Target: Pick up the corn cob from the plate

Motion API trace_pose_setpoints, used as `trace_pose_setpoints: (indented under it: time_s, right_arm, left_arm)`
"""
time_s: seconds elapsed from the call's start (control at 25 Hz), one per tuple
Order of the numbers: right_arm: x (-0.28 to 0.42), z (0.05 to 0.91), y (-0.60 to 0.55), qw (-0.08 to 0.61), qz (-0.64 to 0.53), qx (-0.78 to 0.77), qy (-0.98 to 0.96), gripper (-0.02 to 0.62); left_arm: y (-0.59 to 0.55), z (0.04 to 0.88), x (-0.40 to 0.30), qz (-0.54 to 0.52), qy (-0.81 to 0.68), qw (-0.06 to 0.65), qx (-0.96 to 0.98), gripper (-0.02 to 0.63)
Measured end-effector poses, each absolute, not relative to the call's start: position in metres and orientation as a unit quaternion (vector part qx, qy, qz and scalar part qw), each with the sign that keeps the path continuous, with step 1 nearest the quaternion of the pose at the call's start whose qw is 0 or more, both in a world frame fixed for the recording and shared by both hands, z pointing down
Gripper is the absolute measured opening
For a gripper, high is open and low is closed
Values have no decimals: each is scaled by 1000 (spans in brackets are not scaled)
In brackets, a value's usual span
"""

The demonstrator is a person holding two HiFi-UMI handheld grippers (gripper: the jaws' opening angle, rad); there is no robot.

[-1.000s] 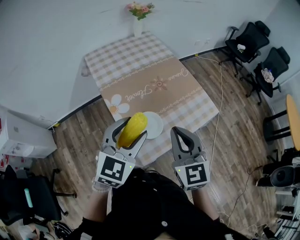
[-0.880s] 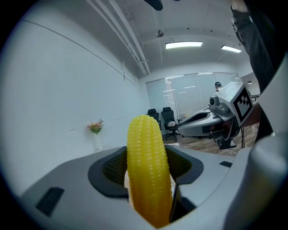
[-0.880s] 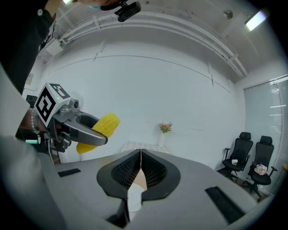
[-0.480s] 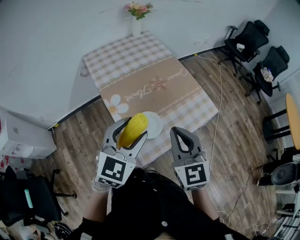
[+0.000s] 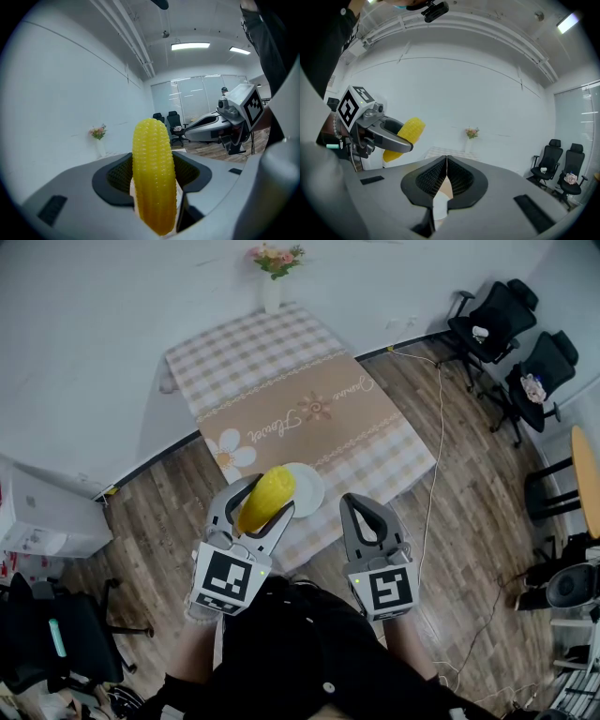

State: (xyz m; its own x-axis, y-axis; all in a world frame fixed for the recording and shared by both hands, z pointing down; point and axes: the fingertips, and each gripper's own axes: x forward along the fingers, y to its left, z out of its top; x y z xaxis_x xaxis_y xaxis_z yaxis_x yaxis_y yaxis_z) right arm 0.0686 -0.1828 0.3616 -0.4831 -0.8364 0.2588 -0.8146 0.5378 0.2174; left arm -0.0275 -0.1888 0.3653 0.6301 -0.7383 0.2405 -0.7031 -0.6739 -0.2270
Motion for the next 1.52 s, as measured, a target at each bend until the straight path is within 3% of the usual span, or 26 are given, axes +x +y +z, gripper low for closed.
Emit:
trace_pose_setpoints:
  time_s: [1.52]
  right_arm:
    - [74,363,-179,176,-32,477,-860,41]
  left_arm:
    - [-186,365,-17,-160,390,56,-905,258]
